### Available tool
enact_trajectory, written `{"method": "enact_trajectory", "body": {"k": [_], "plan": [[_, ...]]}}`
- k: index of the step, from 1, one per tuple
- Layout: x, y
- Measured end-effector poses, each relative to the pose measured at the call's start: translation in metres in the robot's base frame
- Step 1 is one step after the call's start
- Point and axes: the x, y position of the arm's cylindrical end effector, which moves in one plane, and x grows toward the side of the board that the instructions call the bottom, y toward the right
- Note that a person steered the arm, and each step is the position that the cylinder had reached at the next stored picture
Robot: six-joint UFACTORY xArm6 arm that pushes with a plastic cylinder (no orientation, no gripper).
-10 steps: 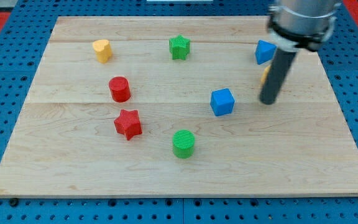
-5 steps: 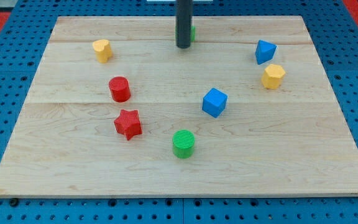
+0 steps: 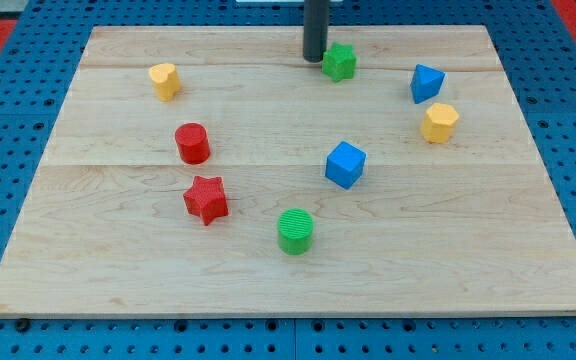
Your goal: Push the green star to the top side of the blue triangle
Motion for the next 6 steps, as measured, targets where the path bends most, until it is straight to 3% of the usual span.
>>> {"method": "enact_trajectory", "body": {"k": [1, 6], "plan": [[0.018, -0.002], [-0.021, 0.12]]}}
